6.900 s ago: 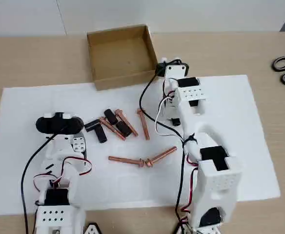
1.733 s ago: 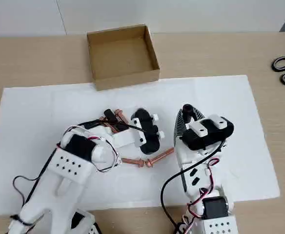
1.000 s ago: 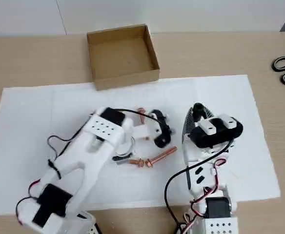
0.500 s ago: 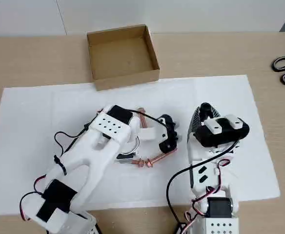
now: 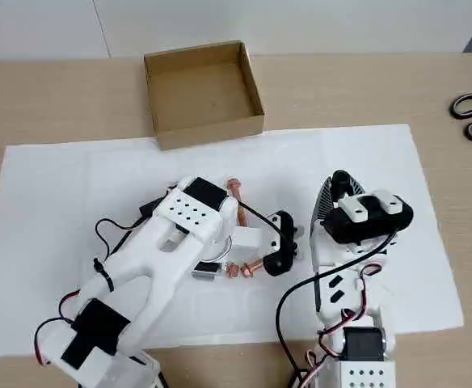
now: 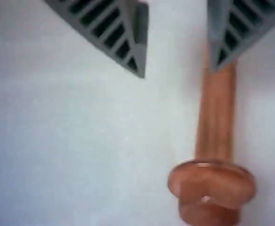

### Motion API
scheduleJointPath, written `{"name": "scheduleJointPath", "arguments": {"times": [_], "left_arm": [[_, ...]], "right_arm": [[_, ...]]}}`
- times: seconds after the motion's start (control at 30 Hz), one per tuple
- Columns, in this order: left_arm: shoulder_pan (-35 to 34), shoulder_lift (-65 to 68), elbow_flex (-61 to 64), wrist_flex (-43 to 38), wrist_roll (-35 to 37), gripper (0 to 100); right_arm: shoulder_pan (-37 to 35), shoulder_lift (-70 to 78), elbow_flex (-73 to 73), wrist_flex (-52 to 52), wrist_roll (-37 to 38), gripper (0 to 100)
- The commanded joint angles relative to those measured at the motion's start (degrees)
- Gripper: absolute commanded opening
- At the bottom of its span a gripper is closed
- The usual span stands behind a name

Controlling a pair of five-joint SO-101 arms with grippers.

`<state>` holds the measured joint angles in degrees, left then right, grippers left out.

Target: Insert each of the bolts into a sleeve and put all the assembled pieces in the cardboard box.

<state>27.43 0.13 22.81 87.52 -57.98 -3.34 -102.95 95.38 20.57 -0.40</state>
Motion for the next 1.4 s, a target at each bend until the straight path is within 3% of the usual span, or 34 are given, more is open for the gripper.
{"name": "scheduleJointPath", "arguments": {"times": [0.0,0.73,0.83,1.07,1.37], "left_arm": [[0.4,-0.1,-2.2,-2.3,-0.4,9],[1.5,12.7,-3.2,-9.0,-0.2,9],[1.5,12.7,-3.2,-8.7,-0.2,1],[1.3,12.7,-3.3,-8.7,-0.2,1],[0.1,12.0,-8.7,1.0,-0.2,1]], "right_arm": [[0.4,-1.1,-3.9,-1.5,-0.4,0.4],[0.4,-1.1,-3.9,-1.4,-0.3,0.4],[0.4,-1.1,-3.9,-1.4,-0.2,0.4],[0.4,-1.1,-3.9,-1.5,-0.2,0.4],[0.4,-1.1,-3.8,-1.5,-0.1,0.4]]}}
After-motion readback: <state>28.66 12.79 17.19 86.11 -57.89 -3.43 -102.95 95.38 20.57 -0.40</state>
